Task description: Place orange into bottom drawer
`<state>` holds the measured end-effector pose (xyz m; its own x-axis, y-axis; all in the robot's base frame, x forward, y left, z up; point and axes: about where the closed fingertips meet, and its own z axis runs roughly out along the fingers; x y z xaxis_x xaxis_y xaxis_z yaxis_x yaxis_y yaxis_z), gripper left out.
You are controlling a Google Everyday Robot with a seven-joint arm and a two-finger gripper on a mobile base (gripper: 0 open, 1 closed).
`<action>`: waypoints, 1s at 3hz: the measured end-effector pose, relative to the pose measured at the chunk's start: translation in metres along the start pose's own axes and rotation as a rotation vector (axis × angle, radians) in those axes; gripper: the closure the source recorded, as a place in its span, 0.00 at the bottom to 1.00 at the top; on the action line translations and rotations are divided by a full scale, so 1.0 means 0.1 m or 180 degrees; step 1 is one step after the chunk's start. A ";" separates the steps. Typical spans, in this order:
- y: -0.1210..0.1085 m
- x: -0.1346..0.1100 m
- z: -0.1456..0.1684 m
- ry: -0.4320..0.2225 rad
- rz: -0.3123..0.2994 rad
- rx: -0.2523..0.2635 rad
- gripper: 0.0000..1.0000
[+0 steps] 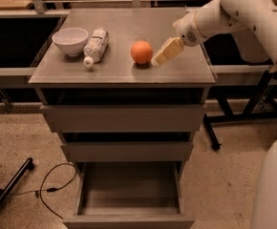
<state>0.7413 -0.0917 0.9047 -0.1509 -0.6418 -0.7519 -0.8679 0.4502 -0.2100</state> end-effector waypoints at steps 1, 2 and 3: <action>0.04 0.03 0.13 0.0025 0.0145 -0.0046 0.00; 0.04 0.03 0.13 0.0024 0.0145 -0.0047 0.00; 0.06 0.04 0.15 -0.0015 0.0042 -0.0123 0.00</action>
Offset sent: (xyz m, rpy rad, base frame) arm 0.0018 0.0053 -0.0107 0.0235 0.0556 -0.0358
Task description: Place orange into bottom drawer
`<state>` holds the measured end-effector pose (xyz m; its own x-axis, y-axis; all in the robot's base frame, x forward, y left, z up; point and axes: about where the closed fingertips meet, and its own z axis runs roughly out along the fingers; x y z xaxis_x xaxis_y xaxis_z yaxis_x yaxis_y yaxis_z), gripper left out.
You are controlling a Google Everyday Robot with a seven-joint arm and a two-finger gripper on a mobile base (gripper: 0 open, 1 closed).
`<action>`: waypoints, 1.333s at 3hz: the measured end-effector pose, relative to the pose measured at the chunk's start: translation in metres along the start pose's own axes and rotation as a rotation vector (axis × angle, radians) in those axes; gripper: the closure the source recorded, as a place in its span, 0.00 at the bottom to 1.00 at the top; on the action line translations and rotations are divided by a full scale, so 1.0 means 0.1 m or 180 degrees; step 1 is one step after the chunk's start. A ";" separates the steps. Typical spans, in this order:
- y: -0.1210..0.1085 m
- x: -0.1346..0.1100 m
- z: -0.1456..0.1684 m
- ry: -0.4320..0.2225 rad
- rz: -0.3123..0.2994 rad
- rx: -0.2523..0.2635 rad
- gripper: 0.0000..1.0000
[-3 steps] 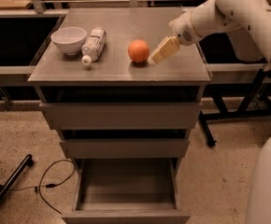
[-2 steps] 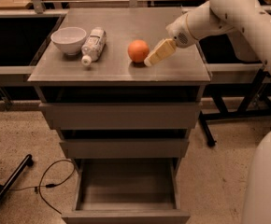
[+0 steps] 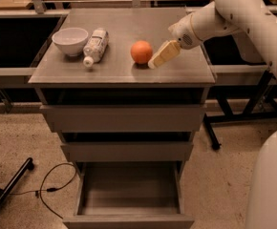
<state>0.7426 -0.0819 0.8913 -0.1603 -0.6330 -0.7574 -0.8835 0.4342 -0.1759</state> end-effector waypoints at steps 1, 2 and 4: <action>0.02 0.00 0.02 -0.0078 -0.0185 -0.0112 0.00; 0.03 0.00 0.02 -0.0080 -0.0333 -0.0145 0.00; 0.52 -0.53 0.39 0.0107 -0.0304 -0.0015 0.00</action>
Offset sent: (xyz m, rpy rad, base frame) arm -0.0028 -0.0027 0.0029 -0.0406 -0.0862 0.1398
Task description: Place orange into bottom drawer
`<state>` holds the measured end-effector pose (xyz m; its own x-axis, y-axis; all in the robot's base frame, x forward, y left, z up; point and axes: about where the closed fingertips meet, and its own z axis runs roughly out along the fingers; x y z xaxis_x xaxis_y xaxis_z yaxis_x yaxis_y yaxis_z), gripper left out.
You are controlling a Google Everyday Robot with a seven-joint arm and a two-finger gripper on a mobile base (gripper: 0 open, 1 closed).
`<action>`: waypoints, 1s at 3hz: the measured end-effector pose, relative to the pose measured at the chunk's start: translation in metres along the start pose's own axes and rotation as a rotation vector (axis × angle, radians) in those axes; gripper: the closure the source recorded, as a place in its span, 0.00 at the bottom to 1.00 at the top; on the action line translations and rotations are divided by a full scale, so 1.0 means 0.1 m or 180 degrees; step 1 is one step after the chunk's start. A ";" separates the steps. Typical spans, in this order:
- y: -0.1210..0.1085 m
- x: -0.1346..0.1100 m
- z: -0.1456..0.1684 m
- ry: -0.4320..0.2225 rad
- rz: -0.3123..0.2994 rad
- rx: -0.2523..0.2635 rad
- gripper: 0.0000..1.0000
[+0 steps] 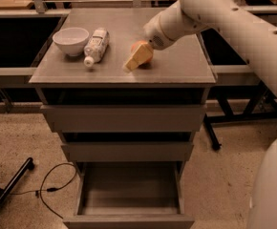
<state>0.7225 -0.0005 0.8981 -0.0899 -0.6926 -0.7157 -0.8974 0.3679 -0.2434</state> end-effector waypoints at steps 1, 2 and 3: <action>0.10 -0.07 0.14 0.0137 0.0115 0.0027 0.00; 0.09 -0.08 0.19 0.0206 0.0176 0.0072 0.00; 0.03 -0.08 0.16 0.0202 0.0220 0.0162 0.00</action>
Offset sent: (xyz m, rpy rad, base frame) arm 0.0056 0.0209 -0.0076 -0.0506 0.0486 -0.1087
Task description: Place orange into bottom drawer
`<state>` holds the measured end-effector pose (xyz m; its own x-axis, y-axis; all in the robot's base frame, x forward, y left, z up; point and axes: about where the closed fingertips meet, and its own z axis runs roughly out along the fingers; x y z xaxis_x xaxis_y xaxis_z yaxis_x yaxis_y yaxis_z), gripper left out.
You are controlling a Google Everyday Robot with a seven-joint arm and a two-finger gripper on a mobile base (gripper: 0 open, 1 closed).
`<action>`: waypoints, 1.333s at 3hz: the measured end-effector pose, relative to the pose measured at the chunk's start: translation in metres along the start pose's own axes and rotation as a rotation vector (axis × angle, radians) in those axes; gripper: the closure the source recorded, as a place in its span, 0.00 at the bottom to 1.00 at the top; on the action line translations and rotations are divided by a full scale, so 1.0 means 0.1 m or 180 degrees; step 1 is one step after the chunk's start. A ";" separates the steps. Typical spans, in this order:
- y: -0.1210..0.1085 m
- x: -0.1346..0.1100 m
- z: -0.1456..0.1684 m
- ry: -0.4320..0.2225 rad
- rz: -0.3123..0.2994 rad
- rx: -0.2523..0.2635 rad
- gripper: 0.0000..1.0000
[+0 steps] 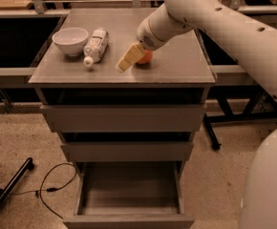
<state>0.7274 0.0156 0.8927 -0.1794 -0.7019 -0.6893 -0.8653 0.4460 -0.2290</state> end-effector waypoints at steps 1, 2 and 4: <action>-0.06 0.00 -0.01 0.0016 0.0041 0.0067 0.00; -0.11 0.02 0.00 0.0072 0.0085 0.0116 0.00; -0.14 0.03 0.00 0.0175 0.0121 0.0123 0.00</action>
Offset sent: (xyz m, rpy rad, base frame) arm 0.0125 -0.0140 0.0051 -0.0152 -0.0073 -0.0730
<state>0.7390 0.0071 0.8936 -0.2382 -0.7130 -0.6595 -0.8387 0.4934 -0.2304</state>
